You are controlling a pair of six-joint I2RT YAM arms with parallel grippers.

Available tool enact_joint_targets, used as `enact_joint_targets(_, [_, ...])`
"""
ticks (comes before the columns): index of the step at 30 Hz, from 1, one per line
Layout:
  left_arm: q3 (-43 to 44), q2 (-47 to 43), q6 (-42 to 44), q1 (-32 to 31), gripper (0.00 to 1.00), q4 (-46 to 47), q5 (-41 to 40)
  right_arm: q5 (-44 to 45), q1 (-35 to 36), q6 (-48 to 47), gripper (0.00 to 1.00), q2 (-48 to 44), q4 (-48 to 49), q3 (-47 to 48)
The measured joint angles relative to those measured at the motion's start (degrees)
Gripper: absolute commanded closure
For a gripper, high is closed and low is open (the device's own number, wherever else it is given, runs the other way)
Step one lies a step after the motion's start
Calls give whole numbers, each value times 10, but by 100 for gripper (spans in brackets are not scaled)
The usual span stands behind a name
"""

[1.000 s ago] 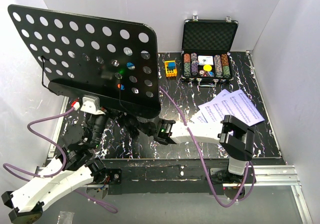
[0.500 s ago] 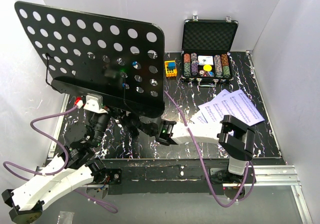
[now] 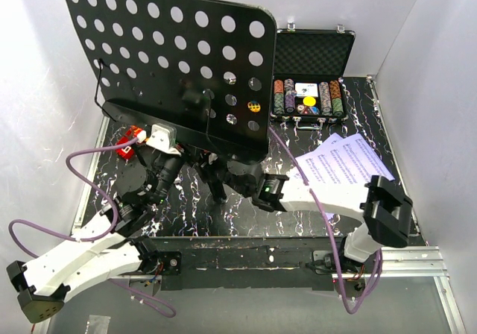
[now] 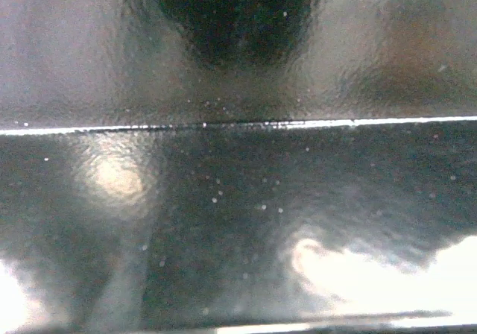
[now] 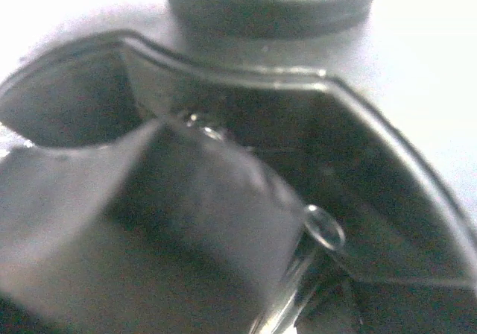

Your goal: Pack up the instrument practice props

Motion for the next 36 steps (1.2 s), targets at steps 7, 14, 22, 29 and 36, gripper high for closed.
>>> enact_joint_targets(7, [27,41,-13,-9,100,35,24,-22,-12,7,99,-78,-117,1])
enact_joint_targets(14, [40,75,-37,-15,100,36,37,-88,-26,75,99,-141,-249,3])
enact_joint_targets(22, [26,115,-76,-21,100,68,58,-118,-34,150,99,-195,-303,-34])
enact_joint_targets(29, [-7,156,-92,-21,100,108,55,-137,-52,203,99,-203,-323,-69])
enact_joint_targets(36, [-56,201,-118,-20,100,146,40,-199,-85,252,99,-200,-273,-147])
